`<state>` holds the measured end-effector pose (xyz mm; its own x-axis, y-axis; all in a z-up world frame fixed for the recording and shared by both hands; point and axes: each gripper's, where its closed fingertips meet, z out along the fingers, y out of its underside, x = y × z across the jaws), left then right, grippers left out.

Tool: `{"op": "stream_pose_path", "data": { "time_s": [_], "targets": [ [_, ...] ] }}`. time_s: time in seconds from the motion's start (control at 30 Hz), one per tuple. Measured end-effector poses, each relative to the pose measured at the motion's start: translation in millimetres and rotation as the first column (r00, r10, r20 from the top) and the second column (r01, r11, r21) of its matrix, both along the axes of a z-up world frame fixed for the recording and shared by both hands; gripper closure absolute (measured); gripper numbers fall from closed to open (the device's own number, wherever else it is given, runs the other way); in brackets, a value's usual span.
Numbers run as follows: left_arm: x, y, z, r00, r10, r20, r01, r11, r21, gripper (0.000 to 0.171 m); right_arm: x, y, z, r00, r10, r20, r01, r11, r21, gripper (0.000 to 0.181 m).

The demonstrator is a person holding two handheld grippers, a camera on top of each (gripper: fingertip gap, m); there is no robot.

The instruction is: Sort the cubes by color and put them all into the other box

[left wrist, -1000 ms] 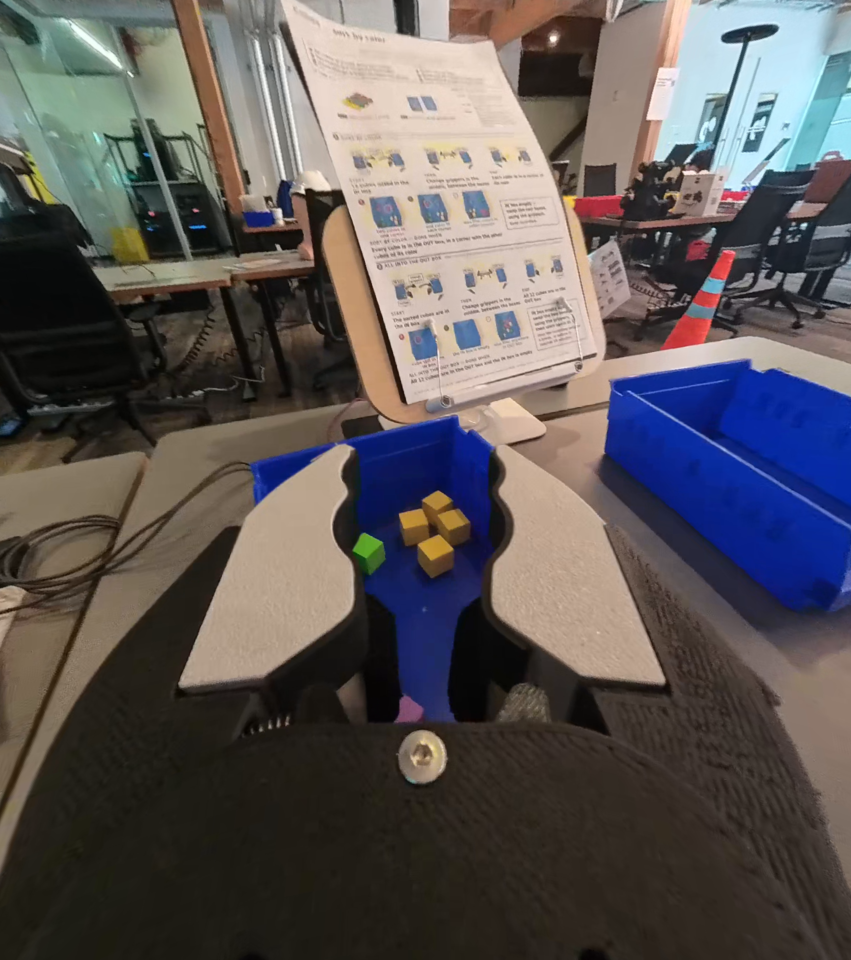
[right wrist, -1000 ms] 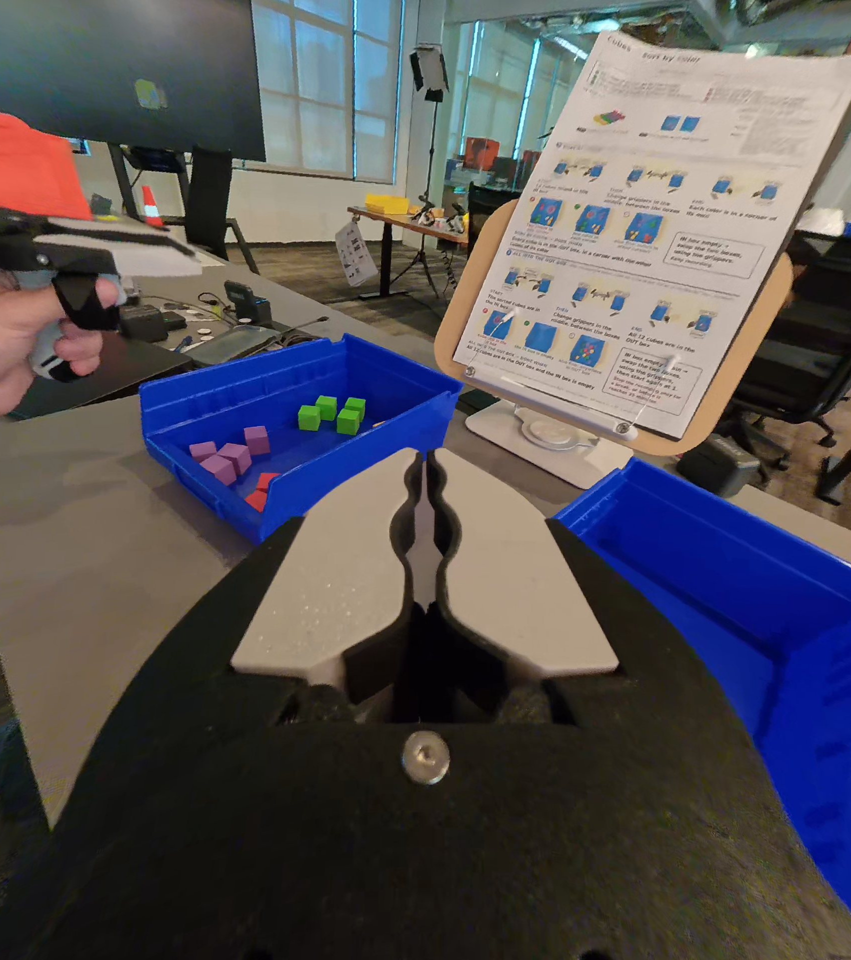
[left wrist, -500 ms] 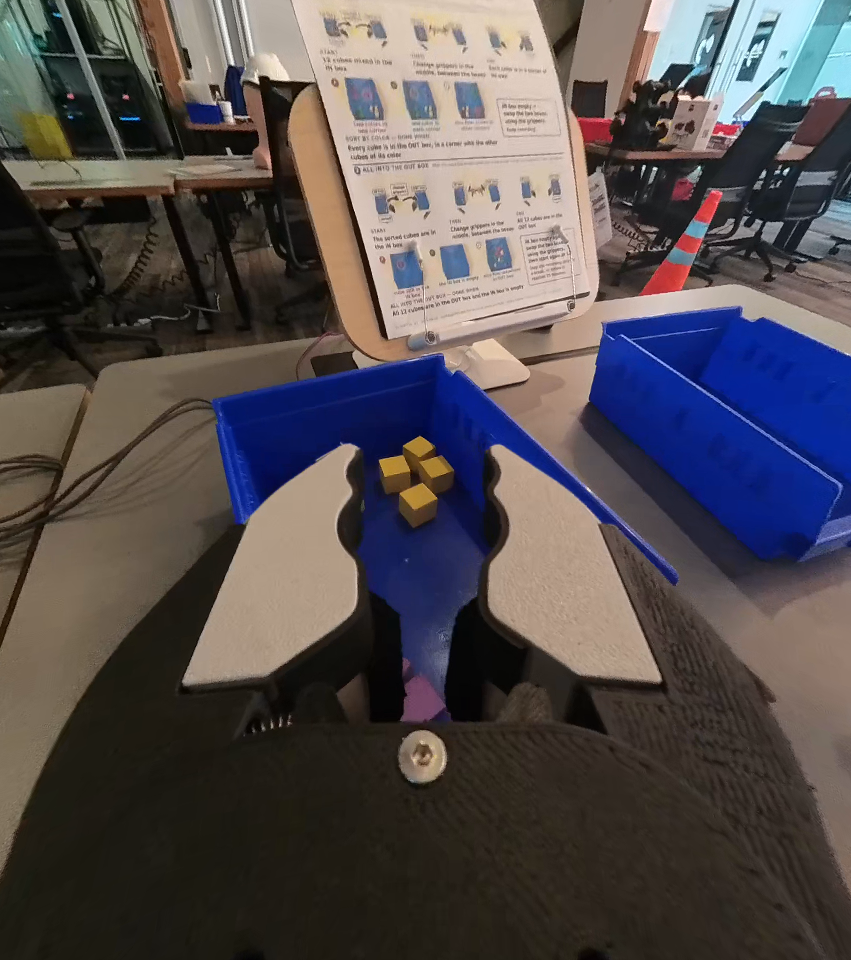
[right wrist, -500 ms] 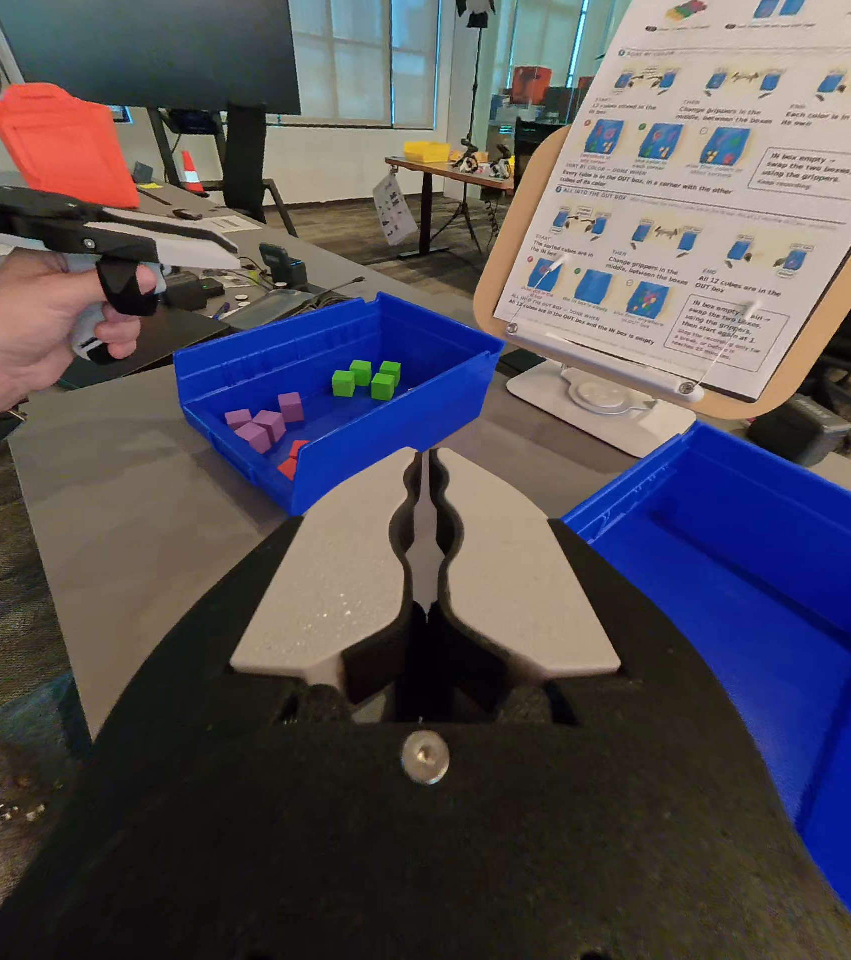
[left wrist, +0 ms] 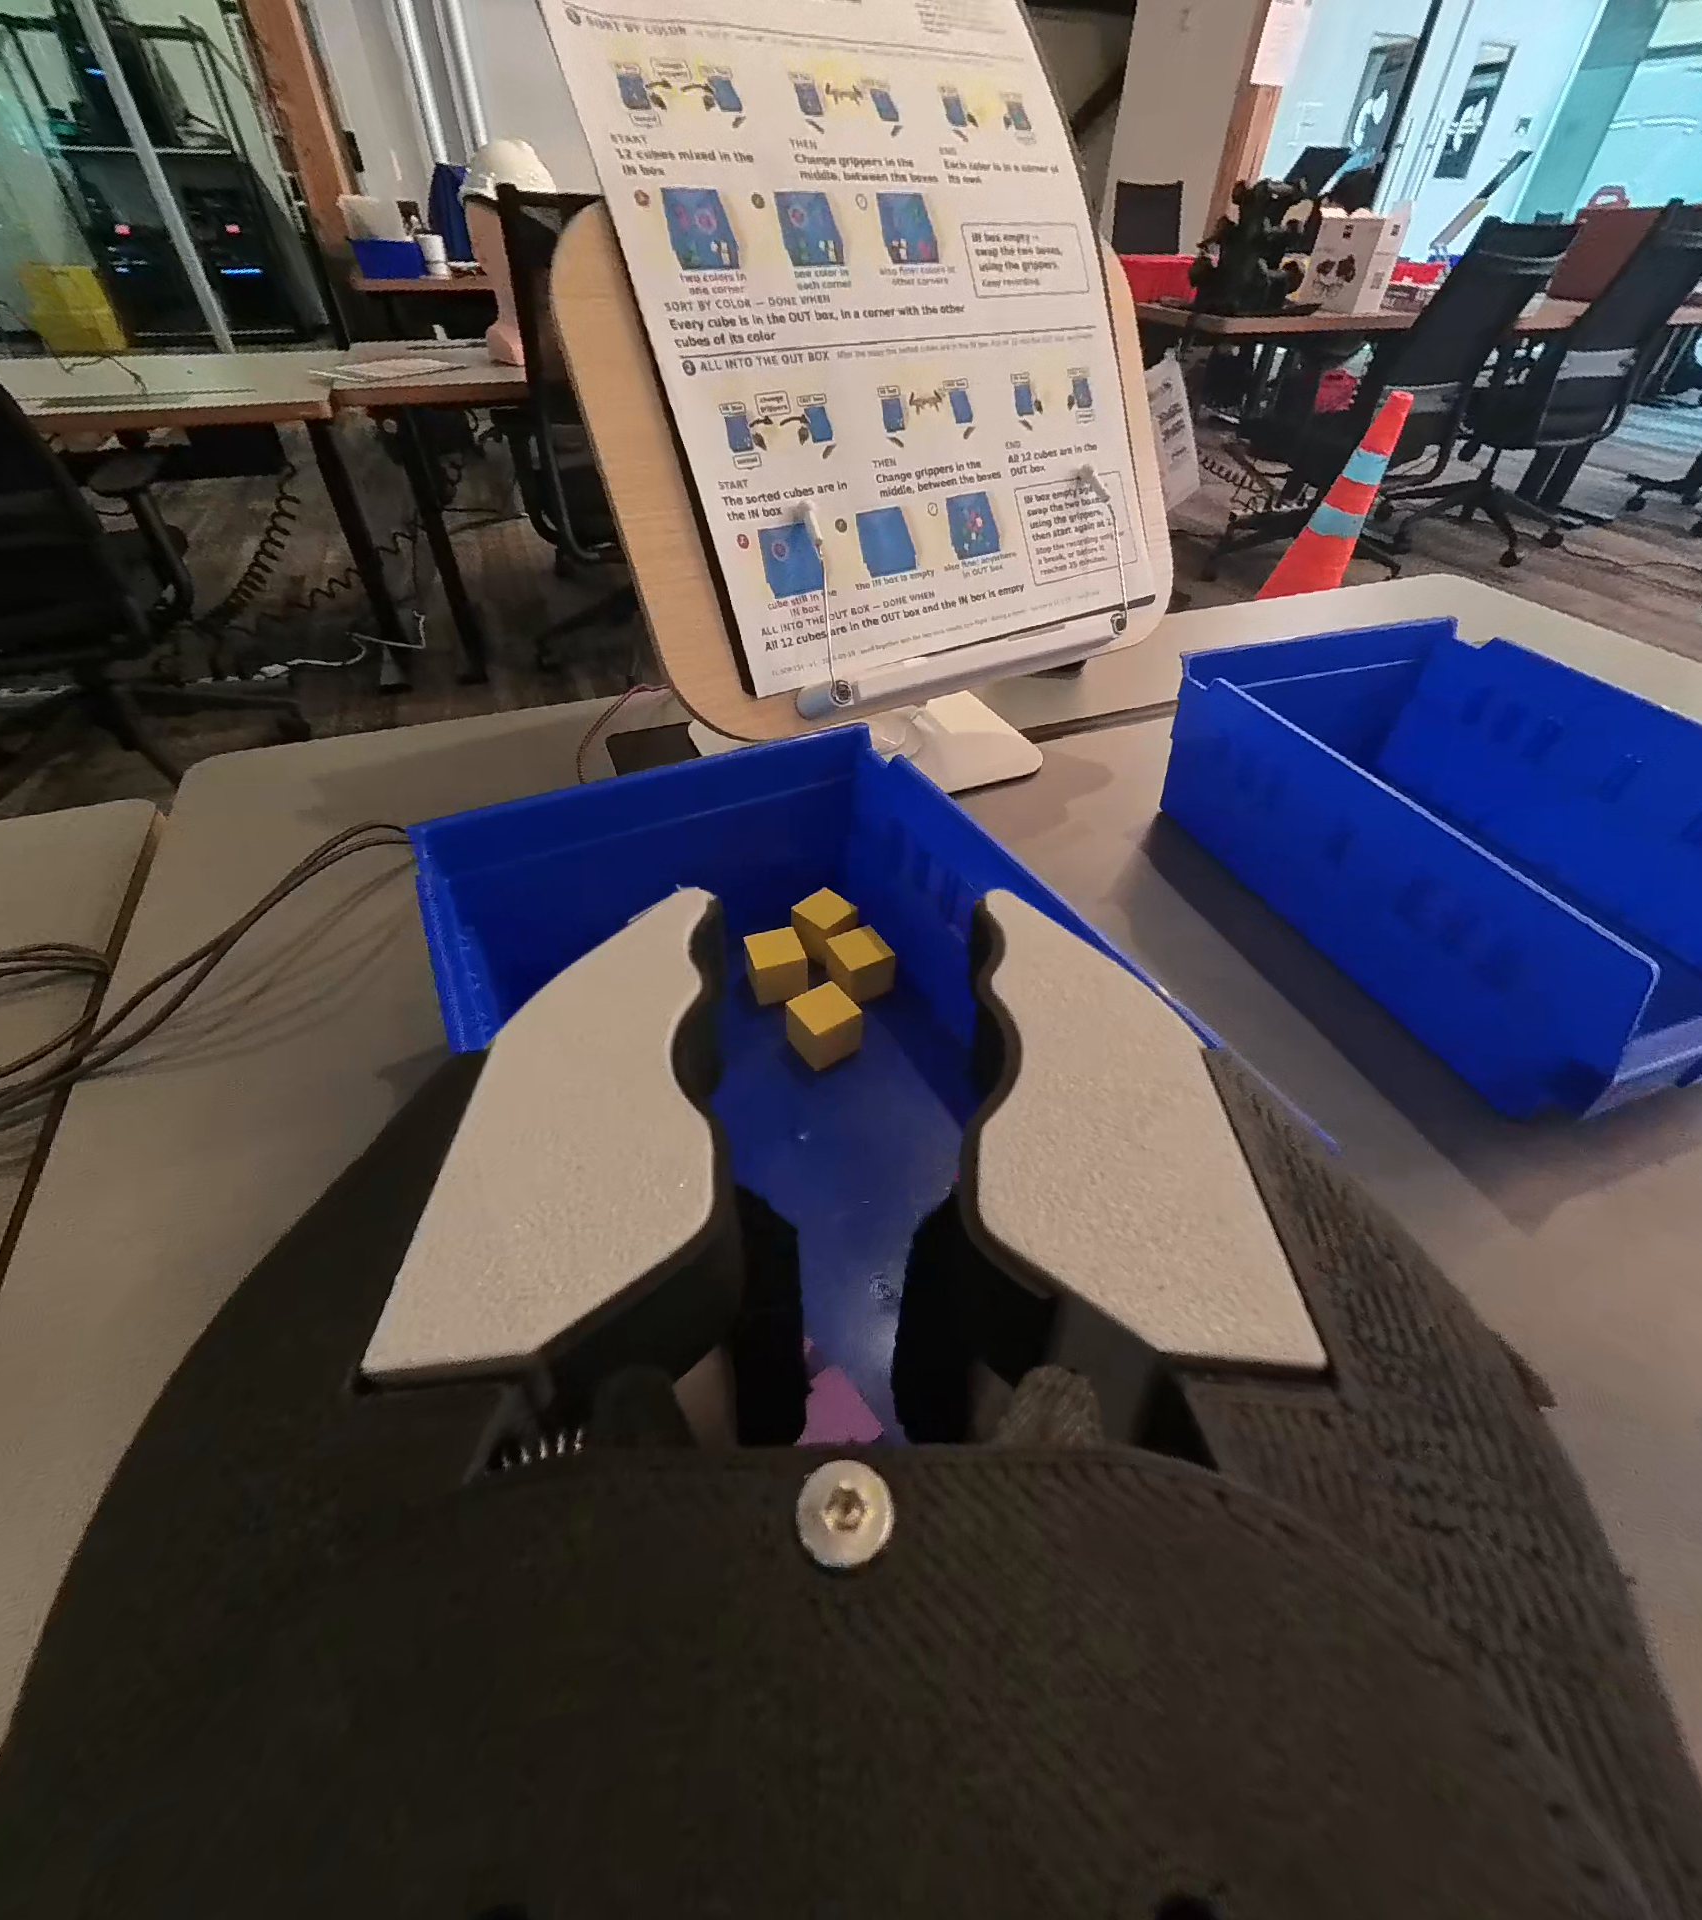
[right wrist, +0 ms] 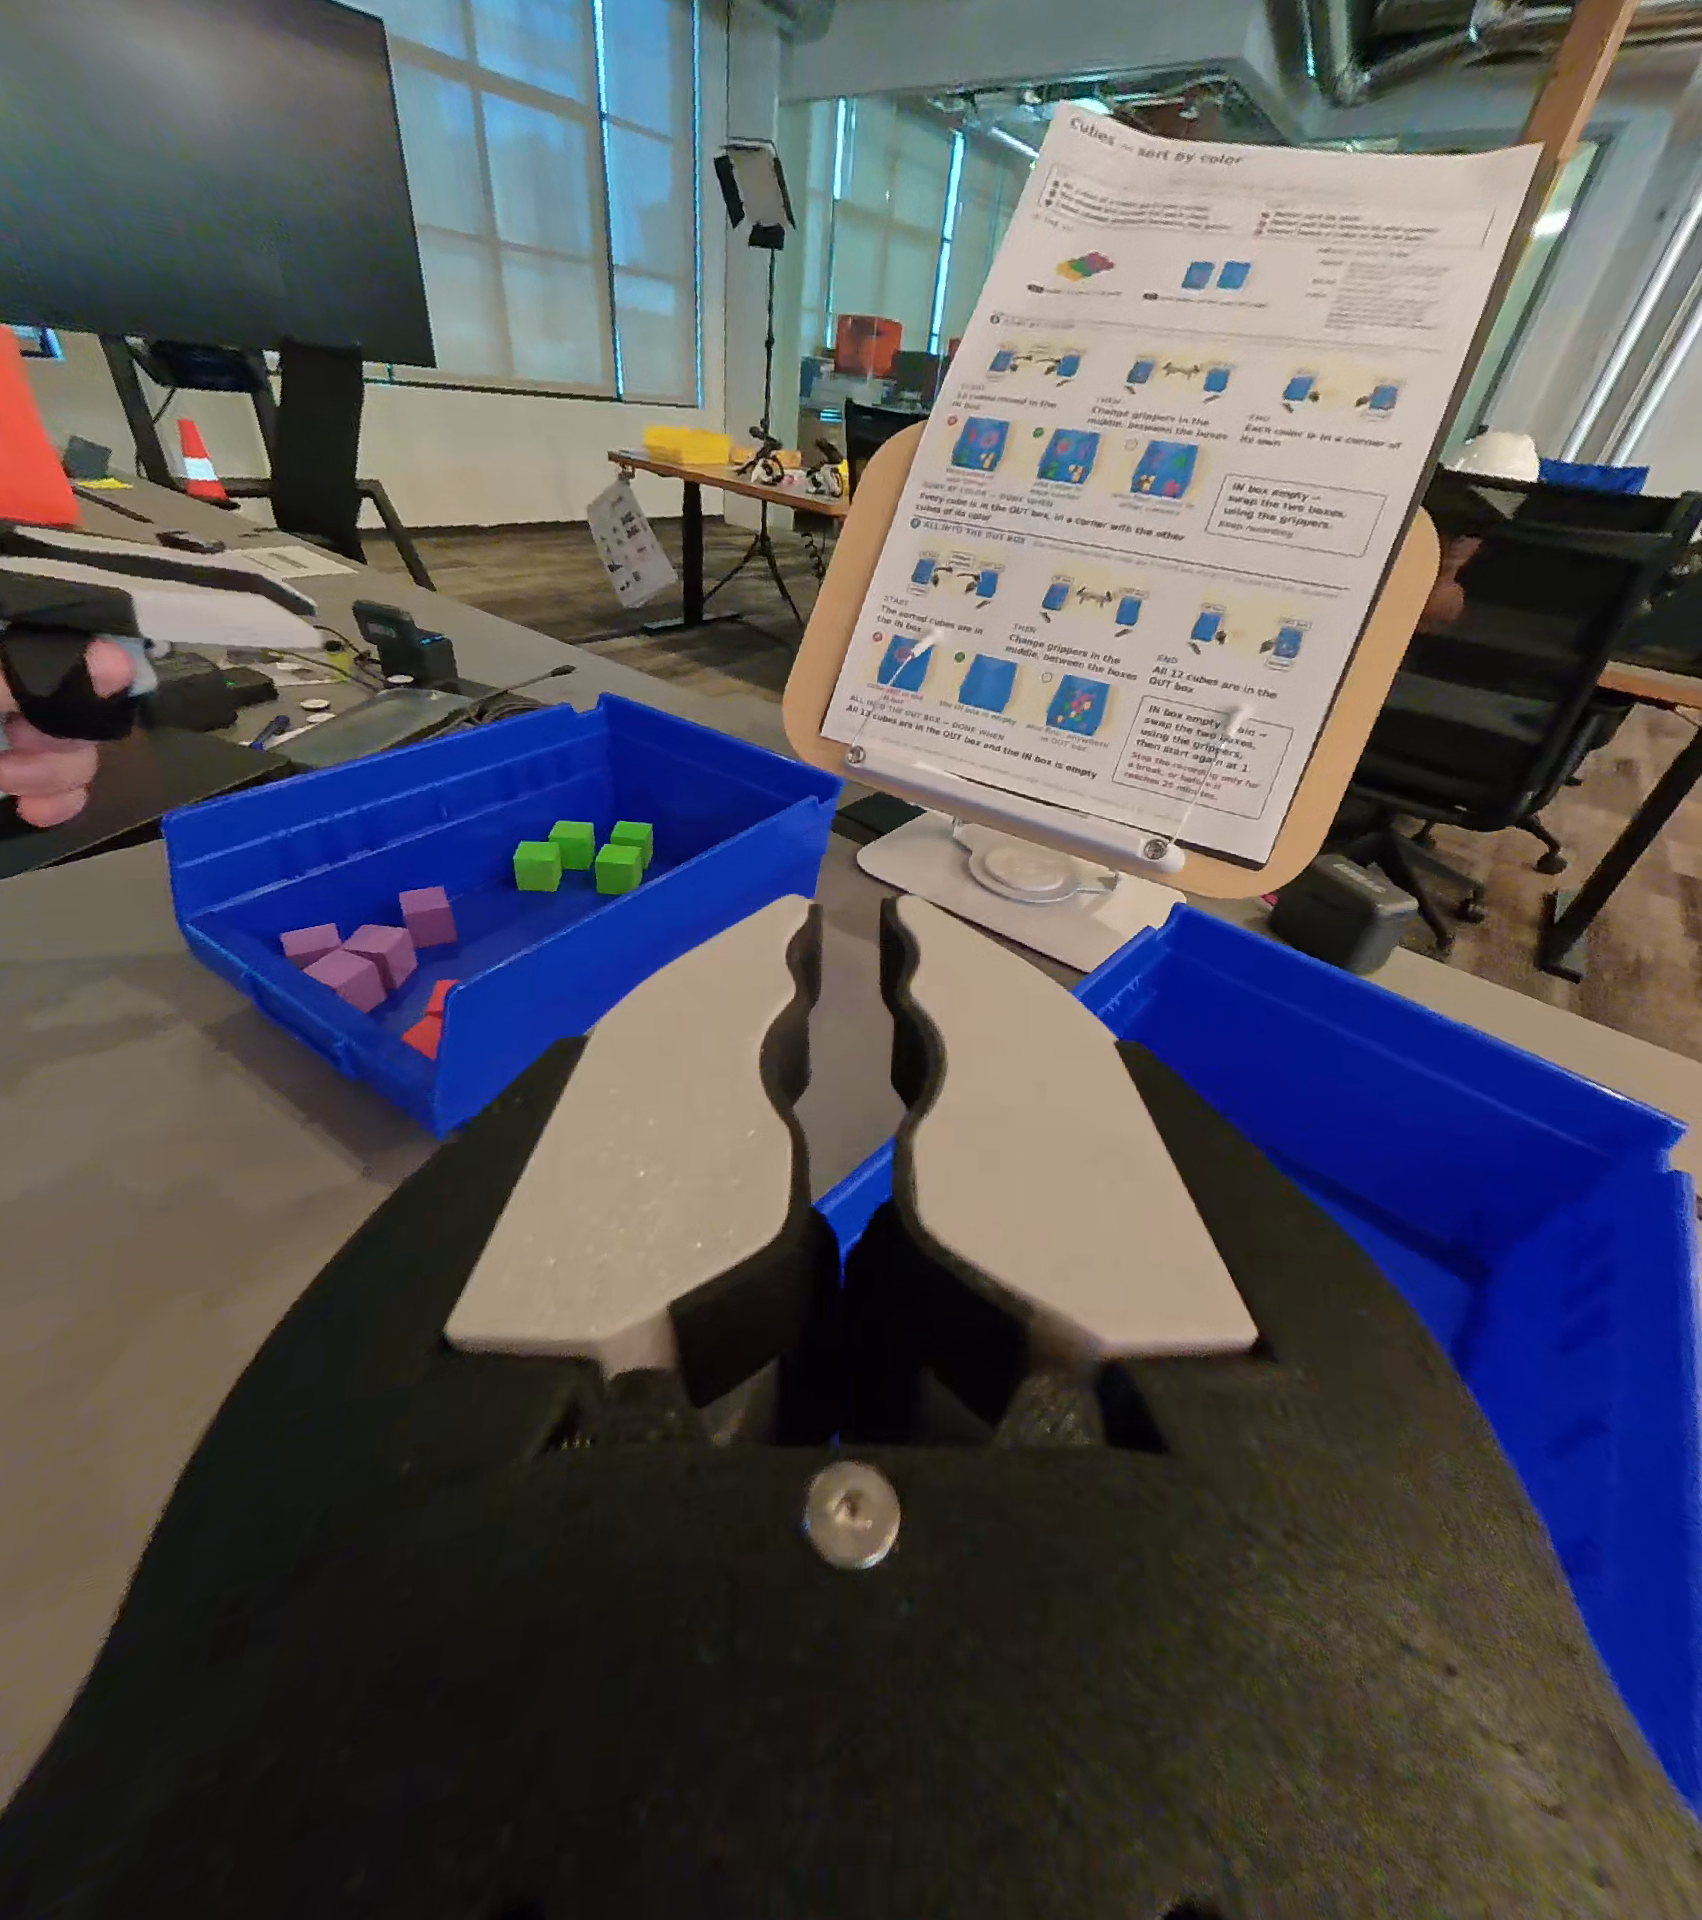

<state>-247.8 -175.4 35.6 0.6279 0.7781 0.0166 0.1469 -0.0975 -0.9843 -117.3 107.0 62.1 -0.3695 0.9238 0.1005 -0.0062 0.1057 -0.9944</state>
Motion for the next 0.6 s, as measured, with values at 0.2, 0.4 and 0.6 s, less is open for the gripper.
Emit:
{"op": "stream_pose_path", "data": {
  "time_s": [0.2,0.4,0.6],
  "targets": [
    [-1.1,1.1,-2.8,1.0,-0.004,0.007,0.004,1.0,0.0,0.126,-0.5,-12.4,-11.2,0.998,0.056,0.043,-0.058,0.997,0.057,0.171],
    [-5.3,-6.9,-5.4,0.999,0.027,0.018,-0.027,1.0,0.008,0.126,-5.4,-17.2,-21.2,0.995,0.067,0.078,-0.07,0.997,0.036,0.17],
    [-10.1,-9.1,-3.7,0.996,0.088,-0.019,-0.088,0.996,0.011,0.115,-7.8,-9.1,-16.1,0.999,0.025,0.039,-0.025,1.0,-0.006,0.165]
  ]
}}
